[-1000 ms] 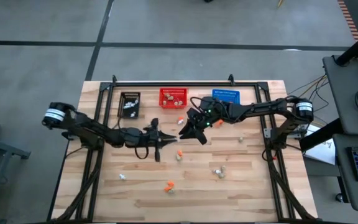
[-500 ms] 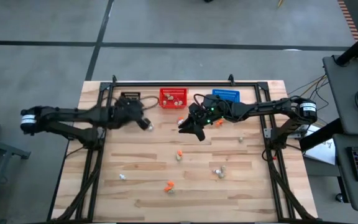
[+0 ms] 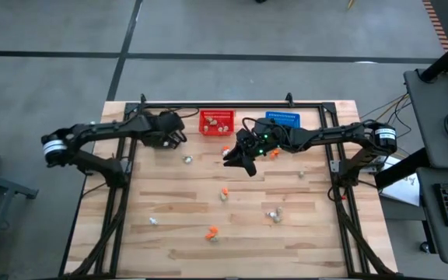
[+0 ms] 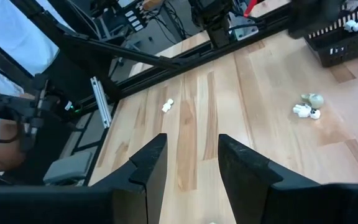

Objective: Sort Halloween decoration
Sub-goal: Put the white skeleton toy into the black bin, then put the white skull toy into the red bin

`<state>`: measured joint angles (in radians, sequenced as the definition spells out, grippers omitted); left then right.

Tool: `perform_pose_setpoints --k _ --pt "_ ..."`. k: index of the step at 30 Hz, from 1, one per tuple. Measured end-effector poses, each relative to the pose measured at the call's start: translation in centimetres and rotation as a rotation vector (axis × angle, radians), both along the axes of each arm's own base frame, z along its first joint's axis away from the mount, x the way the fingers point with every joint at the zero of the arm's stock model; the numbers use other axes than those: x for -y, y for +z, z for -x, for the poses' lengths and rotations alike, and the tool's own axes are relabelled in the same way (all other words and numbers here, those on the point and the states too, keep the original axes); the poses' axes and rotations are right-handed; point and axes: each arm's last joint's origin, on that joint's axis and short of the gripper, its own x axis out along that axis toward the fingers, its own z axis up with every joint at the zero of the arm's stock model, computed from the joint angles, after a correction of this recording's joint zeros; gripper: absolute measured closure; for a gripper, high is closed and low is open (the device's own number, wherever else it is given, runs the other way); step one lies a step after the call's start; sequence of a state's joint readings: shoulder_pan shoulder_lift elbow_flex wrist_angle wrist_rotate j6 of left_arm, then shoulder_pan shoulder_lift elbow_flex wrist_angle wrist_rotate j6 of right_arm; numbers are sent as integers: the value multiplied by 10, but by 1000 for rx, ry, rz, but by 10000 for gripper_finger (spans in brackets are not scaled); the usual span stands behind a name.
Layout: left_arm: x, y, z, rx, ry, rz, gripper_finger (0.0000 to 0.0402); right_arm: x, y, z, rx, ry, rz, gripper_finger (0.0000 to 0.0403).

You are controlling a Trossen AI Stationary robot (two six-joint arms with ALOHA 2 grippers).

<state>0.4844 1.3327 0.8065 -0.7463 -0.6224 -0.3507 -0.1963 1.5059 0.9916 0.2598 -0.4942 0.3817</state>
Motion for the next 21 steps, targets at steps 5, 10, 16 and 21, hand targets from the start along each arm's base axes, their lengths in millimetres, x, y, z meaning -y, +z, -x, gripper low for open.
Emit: perform_pose_setpoints --k 5,10,16,21 --pt "-15 -14 -5 -124 39 -23 361 0 0 0 0 0 0 266" --pt "-22 -23 -12 -175 40 -3 323 0 0 0 -1 0 0 266" --pt "-23 -26 -13 -193 37 5 284 0 -5 2 -55 0 -13 264" --pt "-16 -16 -13 -153 21 -17 272 0 -12 4 -146 -53 -49 265"
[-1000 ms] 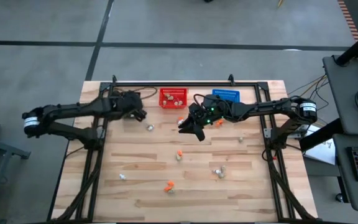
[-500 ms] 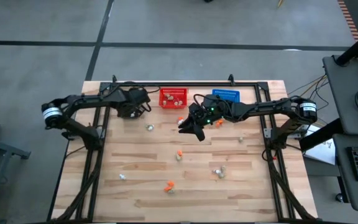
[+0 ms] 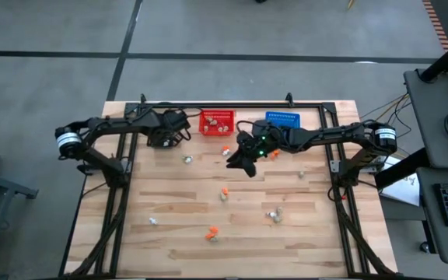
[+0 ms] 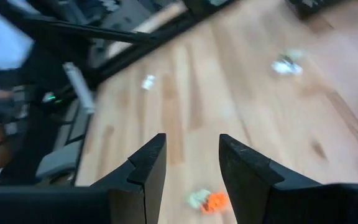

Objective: Sort Halloween decoration
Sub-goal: Put the white skull toy into the red bin

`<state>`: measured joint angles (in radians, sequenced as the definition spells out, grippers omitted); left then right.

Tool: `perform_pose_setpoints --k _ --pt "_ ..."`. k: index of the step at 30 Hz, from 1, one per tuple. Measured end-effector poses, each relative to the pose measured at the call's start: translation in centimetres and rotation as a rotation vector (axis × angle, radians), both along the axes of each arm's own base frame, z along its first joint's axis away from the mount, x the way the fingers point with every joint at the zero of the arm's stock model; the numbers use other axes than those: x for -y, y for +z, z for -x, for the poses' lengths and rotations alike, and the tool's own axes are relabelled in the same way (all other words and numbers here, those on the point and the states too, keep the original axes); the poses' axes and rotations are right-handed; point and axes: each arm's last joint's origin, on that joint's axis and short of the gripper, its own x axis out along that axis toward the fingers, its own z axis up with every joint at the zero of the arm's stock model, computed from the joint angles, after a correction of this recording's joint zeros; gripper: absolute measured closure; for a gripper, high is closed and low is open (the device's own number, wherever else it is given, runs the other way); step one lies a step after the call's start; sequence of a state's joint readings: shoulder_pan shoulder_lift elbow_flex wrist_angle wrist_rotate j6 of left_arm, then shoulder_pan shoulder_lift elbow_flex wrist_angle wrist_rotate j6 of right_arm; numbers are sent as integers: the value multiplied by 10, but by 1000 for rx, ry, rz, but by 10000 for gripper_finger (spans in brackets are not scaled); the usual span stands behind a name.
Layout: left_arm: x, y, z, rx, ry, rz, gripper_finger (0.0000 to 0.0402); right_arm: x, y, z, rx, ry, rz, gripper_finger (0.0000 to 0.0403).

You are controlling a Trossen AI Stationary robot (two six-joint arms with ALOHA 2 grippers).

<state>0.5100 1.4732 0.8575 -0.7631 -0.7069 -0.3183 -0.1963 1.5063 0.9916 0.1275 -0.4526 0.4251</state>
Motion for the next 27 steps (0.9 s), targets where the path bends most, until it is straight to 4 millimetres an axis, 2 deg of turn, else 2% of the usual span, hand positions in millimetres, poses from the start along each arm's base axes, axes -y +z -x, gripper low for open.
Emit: perform_pose_setpoints --k 6,14,20,27 --pt "23 22 -4 125 -63 -53 274 3 -13 7 -177 -178 -4 273" --pt "73 51 -20 349 -291 -117 274 5 -25 16 -352 -318 -18 273" --pt "109 61 -33 458 -479 -130 274 4 -35 27 -515 -374 -34 273" --pt "138 66 -39 507 -632 -117 274 -1 -50 55 -858 -406 -58 273"
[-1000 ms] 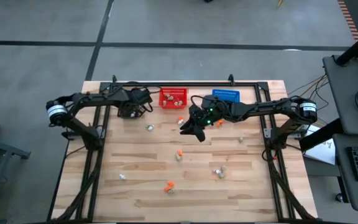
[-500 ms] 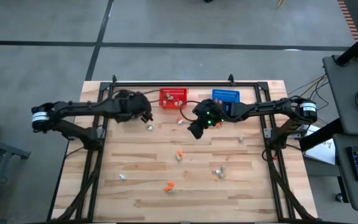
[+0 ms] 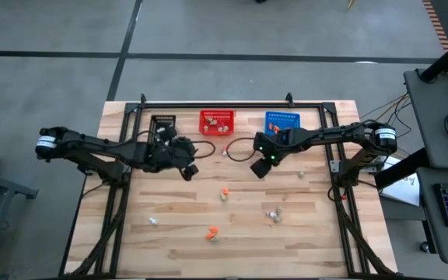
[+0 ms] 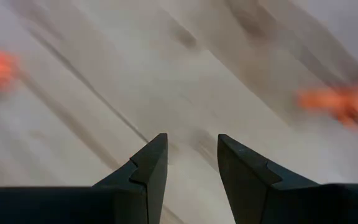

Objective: Sort Halloween decoration
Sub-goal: Put the white skull toy into the red bin

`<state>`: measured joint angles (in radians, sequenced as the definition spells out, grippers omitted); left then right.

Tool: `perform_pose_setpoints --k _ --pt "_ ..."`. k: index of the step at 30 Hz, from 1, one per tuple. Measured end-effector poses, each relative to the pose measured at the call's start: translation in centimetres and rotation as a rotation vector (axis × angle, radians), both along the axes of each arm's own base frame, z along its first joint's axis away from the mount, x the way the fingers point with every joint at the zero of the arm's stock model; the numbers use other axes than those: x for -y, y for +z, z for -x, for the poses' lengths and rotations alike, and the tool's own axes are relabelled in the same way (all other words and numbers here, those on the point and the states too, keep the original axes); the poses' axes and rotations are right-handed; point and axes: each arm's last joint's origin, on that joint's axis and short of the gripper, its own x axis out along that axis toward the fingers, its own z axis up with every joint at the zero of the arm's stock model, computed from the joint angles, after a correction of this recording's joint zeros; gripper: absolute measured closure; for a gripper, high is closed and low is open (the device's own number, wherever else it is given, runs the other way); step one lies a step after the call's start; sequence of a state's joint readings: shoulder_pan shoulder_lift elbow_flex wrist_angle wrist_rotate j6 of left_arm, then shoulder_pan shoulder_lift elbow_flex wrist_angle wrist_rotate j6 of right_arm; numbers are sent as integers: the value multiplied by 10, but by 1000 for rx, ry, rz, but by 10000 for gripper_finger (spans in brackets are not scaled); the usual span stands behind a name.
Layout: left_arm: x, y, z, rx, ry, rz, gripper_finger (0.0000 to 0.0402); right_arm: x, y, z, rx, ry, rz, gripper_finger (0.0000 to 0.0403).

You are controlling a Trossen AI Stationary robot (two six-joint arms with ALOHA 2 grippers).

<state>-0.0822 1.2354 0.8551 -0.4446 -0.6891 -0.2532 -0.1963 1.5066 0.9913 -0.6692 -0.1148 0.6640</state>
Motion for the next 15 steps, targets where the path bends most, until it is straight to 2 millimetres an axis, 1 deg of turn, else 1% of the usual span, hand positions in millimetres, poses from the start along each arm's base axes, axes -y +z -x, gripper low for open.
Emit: perform_pose_setpoints --k 6,15 --pt "4 -1 -1 -2 -15 -1 274 0 -5 24 -270 -71 52 273" --pt "4 -2 -2 -8 -12 -5 274 -4 -3 47 -502 -87 27 273"
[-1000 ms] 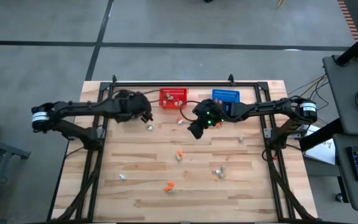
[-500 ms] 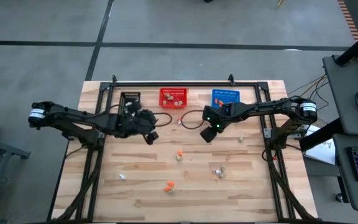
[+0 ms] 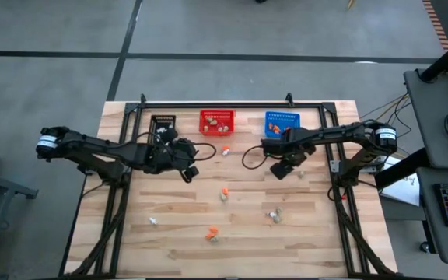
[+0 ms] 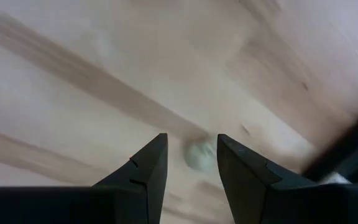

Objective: Sort Halloween decoration
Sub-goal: Put the white skull toy into the red bin

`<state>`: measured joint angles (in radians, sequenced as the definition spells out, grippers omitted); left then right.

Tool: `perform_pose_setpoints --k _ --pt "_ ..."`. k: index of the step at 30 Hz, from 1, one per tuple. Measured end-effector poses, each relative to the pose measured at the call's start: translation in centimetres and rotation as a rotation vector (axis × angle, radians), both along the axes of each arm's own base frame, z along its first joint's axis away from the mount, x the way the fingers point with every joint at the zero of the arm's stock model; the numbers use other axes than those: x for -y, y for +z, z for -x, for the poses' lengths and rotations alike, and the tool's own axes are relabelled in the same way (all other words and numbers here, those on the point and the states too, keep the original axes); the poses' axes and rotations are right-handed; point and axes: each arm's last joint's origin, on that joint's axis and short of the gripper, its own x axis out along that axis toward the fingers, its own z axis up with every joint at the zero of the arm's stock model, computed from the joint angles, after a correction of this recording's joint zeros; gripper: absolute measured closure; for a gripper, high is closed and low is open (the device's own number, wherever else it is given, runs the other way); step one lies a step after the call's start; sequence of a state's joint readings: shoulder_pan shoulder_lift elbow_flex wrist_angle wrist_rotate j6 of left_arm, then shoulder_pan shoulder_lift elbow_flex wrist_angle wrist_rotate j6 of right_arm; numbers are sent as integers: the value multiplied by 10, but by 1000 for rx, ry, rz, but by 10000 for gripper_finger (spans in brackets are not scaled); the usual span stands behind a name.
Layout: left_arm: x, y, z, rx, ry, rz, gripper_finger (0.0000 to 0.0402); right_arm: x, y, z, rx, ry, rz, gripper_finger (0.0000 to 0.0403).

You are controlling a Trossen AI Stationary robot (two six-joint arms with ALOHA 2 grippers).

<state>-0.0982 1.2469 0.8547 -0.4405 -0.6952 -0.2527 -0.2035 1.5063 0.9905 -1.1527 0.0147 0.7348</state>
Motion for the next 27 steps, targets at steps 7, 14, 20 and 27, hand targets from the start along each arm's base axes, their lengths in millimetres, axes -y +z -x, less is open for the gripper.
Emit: perform_pose_setpoints --k 7,14,20,27 --pt "0 -2 -1 -8 0 -1 274 -3 3 10 -101 15 -47 270" --pt "0 -3 -1 -17 1 -3 274 -4 7 13 -91 34 -49 240" --pt "0 -5 -2 -27 0 -4 274 -10 6 22 -88 11 -38 217" --pt "0 -5 -2 -28 1 -4 274 -21 -4 34 -25 -53 -5 207"
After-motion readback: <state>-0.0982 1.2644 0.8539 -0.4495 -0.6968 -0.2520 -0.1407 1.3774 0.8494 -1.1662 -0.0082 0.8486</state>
